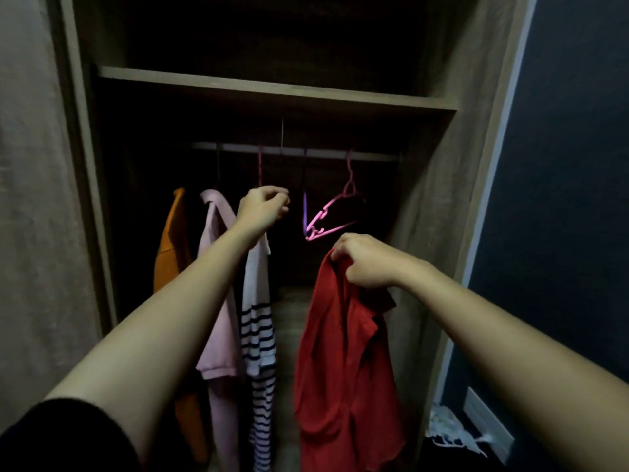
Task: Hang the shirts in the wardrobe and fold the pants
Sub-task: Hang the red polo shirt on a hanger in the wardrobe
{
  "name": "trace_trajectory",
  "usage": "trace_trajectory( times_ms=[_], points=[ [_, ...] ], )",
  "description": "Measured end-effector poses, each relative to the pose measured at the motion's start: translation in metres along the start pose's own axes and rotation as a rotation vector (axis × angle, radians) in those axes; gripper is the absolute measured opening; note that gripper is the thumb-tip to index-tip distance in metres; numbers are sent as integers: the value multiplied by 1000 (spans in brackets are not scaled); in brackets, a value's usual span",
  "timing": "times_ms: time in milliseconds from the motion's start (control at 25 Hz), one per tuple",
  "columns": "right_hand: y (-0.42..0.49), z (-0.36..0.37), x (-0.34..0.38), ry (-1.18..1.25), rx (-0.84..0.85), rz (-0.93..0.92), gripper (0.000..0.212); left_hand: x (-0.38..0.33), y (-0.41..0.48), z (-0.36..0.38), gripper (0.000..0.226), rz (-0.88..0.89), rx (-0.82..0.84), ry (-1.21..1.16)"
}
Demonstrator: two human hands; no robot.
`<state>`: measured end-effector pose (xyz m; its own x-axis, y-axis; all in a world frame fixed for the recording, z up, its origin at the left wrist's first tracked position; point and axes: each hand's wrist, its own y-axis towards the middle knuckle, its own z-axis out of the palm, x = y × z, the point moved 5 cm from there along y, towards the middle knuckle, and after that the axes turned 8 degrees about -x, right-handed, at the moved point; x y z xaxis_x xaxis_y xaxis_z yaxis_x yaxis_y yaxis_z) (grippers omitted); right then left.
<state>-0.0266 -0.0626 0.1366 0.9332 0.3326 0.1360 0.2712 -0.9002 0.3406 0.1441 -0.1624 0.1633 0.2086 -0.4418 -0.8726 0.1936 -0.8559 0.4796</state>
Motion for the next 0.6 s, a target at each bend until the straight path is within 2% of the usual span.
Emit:
trace_trajectory(
  times_ms=[120, 160, 240, 320, 440, 600],
  points=[
    [9, -8, -15, -85, -22, -22, 52, 0, 28, 38, 47, 49, 1, 359],
    [11, -12, -20, -103, -27, -34, 52, 4, 36, 50, 51, 31, 5, 413],
    [14, -18, -30, -105, -32, -55, 52, 12, 48, 65, 56, -60, -5, 403],
    [17, -24, -46, -103, -45, -57, 54, 21, 60, 77, 51, -122, -25, 313],
    [21, -26, -68, -93, -58, -48, 56, 26, 74, 89, 30, -83, -77, 264],
    [25, -19, -82, -58, -64, -44, 58, 15, 76, 90, 32, 26, -98, 302]
  ],
)
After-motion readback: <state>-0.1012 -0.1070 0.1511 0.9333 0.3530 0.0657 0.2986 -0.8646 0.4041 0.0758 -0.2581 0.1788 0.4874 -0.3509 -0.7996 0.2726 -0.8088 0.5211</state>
